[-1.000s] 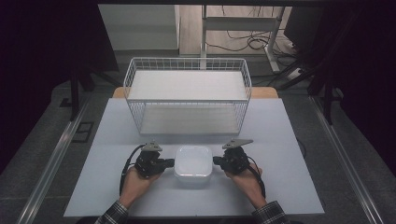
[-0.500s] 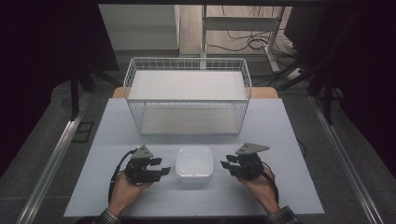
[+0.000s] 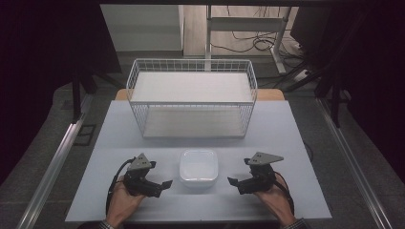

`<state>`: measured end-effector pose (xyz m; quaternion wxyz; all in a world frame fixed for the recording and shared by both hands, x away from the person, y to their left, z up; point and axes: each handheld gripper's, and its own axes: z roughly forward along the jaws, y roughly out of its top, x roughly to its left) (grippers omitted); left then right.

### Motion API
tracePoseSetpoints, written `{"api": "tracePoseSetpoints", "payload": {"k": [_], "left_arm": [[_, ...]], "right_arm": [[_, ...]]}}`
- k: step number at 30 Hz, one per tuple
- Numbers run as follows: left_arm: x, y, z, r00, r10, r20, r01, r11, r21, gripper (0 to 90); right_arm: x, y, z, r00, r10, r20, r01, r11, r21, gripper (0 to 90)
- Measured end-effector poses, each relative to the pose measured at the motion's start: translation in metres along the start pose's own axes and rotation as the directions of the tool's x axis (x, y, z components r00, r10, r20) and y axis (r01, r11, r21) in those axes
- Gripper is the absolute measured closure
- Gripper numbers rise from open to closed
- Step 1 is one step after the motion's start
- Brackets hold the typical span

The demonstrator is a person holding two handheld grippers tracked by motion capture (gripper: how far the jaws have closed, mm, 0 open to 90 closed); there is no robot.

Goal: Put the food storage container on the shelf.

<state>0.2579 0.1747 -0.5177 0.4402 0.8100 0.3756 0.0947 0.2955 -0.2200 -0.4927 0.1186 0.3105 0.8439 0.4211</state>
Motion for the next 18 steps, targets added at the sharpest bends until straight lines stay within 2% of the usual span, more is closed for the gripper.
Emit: {"api": "tracePoseSetpoints", "payload": {"k": [1,3,6,12,14,15,18], "left_arm": [[0.001,-0.001,0.001,0.9999,0.016,-0.001,-0.016,0.9998,0.007,0.6],[0.001,-0.002,0.002,0.9999,0.015,-0.001,-0.015,0.9998,0.012,0.8],[0.003,-0.001,0.002,0.9999,-0.011,0.007,0.011,0.9997,0.020,1.7],[0.004,0.006,0.002,0.9993,-0.030,0.022,0.030,0.9994,0.020,2.5],[0.004,0.007,0.002,0.9992,-0.032,0.025,0.031,0.9993,0.021,3.6],[0.004,0.010,0.003,0.9990,-0.036,0.026,0.035,0.9990,0.027,4.6],[0.003,0.013,0.004,0.9987,-0.041,0.029,0.040,0.9988,0.027,6.0]], "right_arm": [[-0.001,0.001,0.000,1.0000,0.004,0.007,-0.004,1.000,-0.005,2.4],[-0.001,0.001,0.001,0.9999,0.012,0.002,-0.012,1.000,-0.001,2.6],[-0.001,0.001,0.003,0.9997,0.020,-0.012,-0.020,1.000,0.004,2.8],[0.003,0.009,0.006,0.9987,0.035,-0.036,-0.035,0.999,0.005,2.6],[0.004,0.012,0.007,0.9986,0.040,-0.034,-0.040,0.999,0.006,2.1],[0.006,0.015,0.009,0.9988,0.046,-0.016,-0.046,0.999,0.005,0.5],[0.007,0.018,0.011,0.9982,0.057,-0.017,-0.057,0.998,0.008,0.0]]}}
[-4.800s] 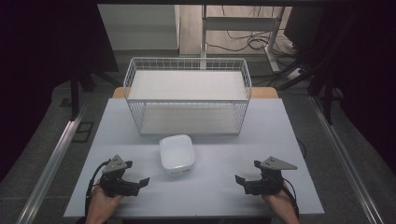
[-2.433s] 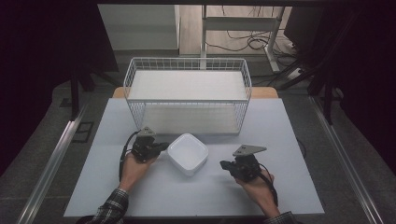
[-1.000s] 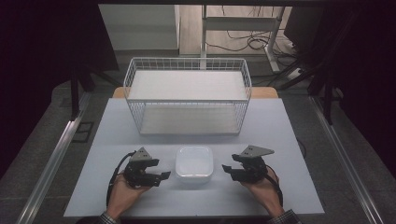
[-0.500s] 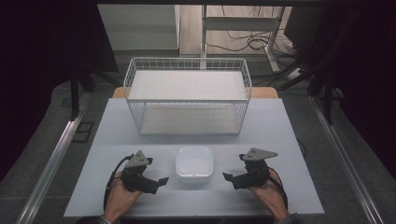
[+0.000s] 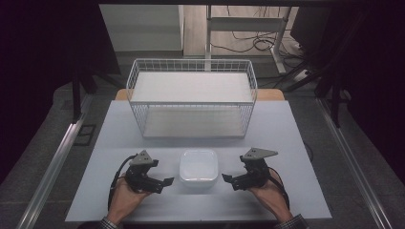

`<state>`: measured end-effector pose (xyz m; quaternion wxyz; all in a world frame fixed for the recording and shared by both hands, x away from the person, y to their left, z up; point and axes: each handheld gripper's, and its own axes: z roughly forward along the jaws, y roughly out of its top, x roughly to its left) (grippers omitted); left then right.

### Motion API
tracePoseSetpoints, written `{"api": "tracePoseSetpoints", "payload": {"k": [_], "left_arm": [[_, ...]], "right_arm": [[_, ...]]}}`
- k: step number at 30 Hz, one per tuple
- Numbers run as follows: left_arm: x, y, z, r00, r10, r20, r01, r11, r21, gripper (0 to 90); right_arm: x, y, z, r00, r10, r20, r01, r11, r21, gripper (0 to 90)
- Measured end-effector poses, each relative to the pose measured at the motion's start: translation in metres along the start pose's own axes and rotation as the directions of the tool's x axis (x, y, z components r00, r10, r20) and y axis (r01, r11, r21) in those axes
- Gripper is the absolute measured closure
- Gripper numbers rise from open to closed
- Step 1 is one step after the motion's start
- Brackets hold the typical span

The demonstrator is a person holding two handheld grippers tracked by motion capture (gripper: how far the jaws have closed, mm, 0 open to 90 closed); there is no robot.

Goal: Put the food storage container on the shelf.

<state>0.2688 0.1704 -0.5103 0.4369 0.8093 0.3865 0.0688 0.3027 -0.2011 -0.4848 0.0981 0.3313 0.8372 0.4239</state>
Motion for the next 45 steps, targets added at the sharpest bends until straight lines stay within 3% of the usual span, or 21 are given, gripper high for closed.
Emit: {"api": "tracePoseSetpoints", "payload": {"k": [3,10,15,22,24,25,26,27,28,29,31,33,34,36,37,39,42,43,44,45], "left_arm": [[-0.002,0.005,0.002,1.0000,-0.003,0.004,0.003,1.0000,-0.004,8.4],[-0.006,0.021,0.008,0.9992,0.033,0.024,-0.032,0.9994,-0.013,13.7],[-0.005,0.033,0.021,0.9980,0.033,0.053,-0.033,0.9994,-0.003,13.6],[-0.001,0.039,0.035,0.9982,0.028,0.053,-0.029,0.9994,0.018,12.6],[0.003,0.038,0.039,0.9970,0.010,0.077,-0.011,0.9999,0.012,12.2],[0.006,0.036,0.040,0.9930,-0.020,0.116,0.019,0.9998,0.009,14.2],[0.006,0.036,0.040,0.9930,-0.020,0.116,0.019,0.9998,0.009,15.6],[0.006,0.034,0.041,0.9886,-0.038,0.146,0.037,0.9992,0.012,15.6],[0.007,0.033,0.041,0.9825,-0.051,0.179,0.049,0.9987,0.017,18.3],[0.005,0.032,0.042,0.9718,-0.073,0.224,0.068,0.9972,0.031,25.7],[0.002,0.030,0.039,0.9689,-0.086,0.232,0.077,0.9960,0.046,26.8],[-0.002,0.027,0.033,0.9687,-0.090,0.231,0.081,0.9955,0.048,34.1],[-0.002,0.027,0.033,0.9687,-0.090,0.231,0.081,0.9955,0.048,38.8],[-0.006,0.023,0.022,0.9725,-0.090,0.215,0.087,0.9959,0.023,52.6],[-0.006,0.023,0.022,0.9725,-0.090,0.215,0.087,0.9959,0.023,55.8],[-0.008,0.023,0.018,0.9708,-0.104,0.216,0.102,0.9946,0.021,60.5],[-0.010,0.023,0.015,0.9718,-0.120,0.203,0.119,0.9928,0.015,66.0],[-0.010,0.023,0.013,0.9704,-0.131,0.203,0.134,0.9910,-0.001,69.7],[-0.011,0.024,0.012,0.9739,-0.130,0.186,0.134,0.9910,-0.009,76.9],[-0.011,0.024,0.012,0.9739,-0.130,0.186,0.134,0.9910,-0.009,79.0]], "right_arm": [[0.000,0.005,0.003,0.9995,0.029,-0.009,-0.029,1.000,-0.005,0.0],[0.008,0.021,0.012,0.9998,0.017,-0.007,-0.017,0.999,0.037,6.8],[0.013,0.029,0.020,1.0000,-0.005,-0.007,0.006,0.999,0.048,12.5],[0.013,0.037,0.036,0.9999,-0.006,-0.012,0.006,0.997,0.072,15.7],[0.014,0.038,0.043,0.9997,-0.008,-0.025,0.010,0.995,0.101,15.8],[0.013,0.037,0.046,0.9985,0.019,-0.052,-0.013,0.995,0.103,18.0],[0.013,0.037,0.046,0.9985,0.019,-0.052,-0.013,0.995,0.103,18.0],[0.013,0.037,0.047,0.9976,0.030,-0.062,-0.023,0.994,0.108,19.4],[0.012,0.037,0.046,0.9961,0.042,-0.078,-0.033,0.993,0.115,22.9],[0.013,0.036,0.045,0.9925,0.078,-0.095,-0.065,0.990,0.128,26.8],[0.013,0.034,0.043,0.9854,0.121,-0.120,-0.103,0.984,0.148,28.7],[0.014,0.031,0.038,0.9770,0.161,-0.140,-0.136,0.975,0.175,33.0],[0.014,0.031,0.038,0.9770,0.161,-0.140,-0.136,0.975,0.175,33.0],[0.011,0.026,0.029,0.9643,0.212,-0.159,-0.180,0.964,0.195,47.5],[0.011,0.026,0.029,0.9643,0.212,-0.159,-0.180,0.964,0.195,47.5],[0.010,0.023,0.017,0.9548,0.246,-0.167,-0.215,0.959,0.185,62.1],[0.011,0.023,0.011,0.9522,0.256,-0.167,-0.227,0.958,0.174,68.8],[0.012,0.023,0.009,0.9536,0.256,-0.159,-0.229,0.959,0.167,71.7],[0.013,0.023,0.006,0.9598,0.249,-0.130,-0.230,0.963,0.143,77.8],[0.013,0.023,0.006,0.9598,0.249,-0.130,-0.230,0.963,0.143,77.8]]}}
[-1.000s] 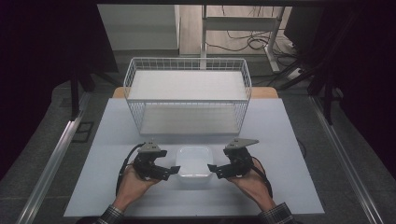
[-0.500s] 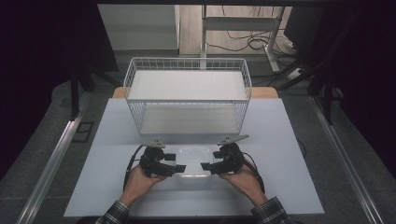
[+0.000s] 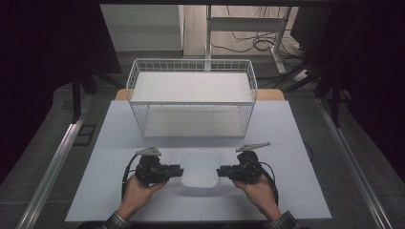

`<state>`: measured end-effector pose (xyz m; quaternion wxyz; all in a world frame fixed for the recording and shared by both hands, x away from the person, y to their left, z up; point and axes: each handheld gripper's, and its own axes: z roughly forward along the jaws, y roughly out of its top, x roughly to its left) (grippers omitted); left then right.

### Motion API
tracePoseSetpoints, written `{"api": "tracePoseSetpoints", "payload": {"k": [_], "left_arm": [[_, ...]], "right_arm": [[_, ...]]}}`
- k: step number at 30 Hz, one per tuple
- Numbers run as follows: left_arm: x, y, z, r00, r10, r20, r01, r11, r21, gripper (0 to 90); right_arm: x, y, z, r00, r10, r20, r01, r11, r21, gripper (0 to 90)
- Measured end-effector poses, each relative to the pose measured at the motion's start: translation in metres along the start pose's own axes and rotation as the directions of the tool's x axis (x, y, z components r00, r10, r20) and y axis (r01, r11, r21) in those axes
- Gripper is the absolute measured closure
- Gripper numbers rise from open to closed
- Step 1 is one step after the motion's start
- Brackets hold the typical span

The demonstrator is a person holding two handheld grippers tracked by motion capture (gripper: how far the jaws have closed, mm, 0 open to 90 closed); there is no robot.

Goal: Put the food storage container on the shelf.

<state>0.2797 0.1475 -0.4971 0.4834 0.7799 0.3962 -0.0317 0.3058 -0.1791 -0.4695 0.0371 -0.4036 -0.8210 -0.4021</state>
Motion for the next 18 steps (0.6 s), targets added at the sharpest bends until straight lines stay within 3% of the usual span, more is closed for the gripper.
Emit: {"api": "tracePoseSetpoints", "payload": {"k": [4,10,18], "left_arm": [[0.000,-0.001,0.002,0.9989,-0.014,-0.045,0.014,0.9999,-0.005,80.1],[-0.001,0.002,0.000,0.9975,-0.018,-0.068,0.017,0.9997,-0.015,80.3],[-0.003,0.011,-0.008,0.9964,0.000,-0.085,-0.003,0.9993,-0.038,80.4]], "right_arm": [[0.007,0.000,0.003,0.9955,-0.052,0.079,0.056,0.997,-0.047,78.6],[0.010,0.001,0.002,0.9946,-0.056,0.087,0.065,0.993,-0.102,78.7],[0.014,0.010,-0.003,0.9926,-0.081,0.090,0.093,0.986,-0.136,78.8]]}}
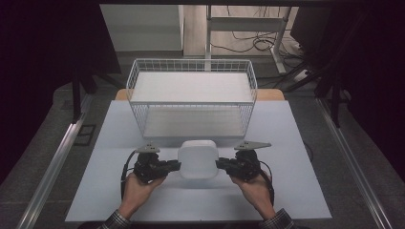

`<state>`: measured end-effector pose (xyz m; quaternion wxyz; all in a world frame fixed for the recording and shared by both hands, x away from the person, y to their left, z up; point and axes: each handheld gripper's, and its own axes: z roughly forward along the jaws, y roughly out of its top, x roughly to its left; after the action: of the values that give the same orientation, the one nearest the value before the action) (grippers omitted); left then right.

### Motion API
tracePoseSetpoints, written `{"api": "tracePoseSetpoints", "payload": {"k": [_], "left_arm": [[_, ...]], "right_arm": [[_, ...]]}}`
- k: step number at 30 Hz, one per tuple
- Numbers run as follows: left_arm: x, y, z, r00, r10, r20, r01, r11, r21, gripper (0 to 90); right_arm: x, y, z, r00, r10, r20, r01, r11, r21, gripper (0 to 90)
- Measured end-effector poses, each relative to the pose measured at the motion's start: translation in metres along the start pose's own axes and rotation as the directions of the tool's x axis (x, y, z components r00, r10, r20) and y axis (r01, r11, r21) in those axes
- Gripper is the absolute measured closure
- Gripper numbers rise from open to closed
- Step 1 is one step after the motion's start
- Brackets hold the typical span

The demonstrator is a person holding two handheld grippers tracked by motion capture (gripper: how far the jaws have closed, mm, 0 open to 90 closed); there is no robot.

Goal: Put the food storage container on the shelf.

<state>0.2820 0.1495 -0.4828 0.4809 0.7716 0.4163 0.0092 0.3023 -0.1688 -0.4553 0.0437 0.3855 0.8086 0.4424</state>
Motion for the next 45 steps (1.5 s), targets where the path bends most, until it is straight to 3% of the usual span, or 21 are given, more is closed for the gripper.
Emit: {"api": "tracePoseSetpoints", "payload": {"k": [17,30,36,45], "left_arm": [[-0.007,0.048,-0.027,0.9970,0.059,-0.049,-0.062,0.9959,-0.065,80.3],[-0.011,0.098,-0.057,0.9921,0.095,-0.081,-0.105,0.9865,-0.125,80.3],[-0.012,0.124,-0.071,0.9898,0.105,-0.097,-0.119,0.9805,-0.156,80.3],[-0.009,0.159,-0.079,0.9864,0.116,-0.117,-0.135,0.9757,-0.173,80.2]], "right_arm": [[0.004,0.048,-0.016,0.9978,-0.065,0.008,0.066,0.995,-0.080,78.8],[0.011,0.099,-0.034,0.9946,-0.102,0.018,0.103,0.983,-0.149,78.8],[0.014,0.131,-0.043,0.9929,-0.118,0.020,0.119,0.976,-0.183,78.8],[0.010,0.162,-0.048,0.9929,-0.113,0.035,0.118,0.970,-0.212,78.6]]}}
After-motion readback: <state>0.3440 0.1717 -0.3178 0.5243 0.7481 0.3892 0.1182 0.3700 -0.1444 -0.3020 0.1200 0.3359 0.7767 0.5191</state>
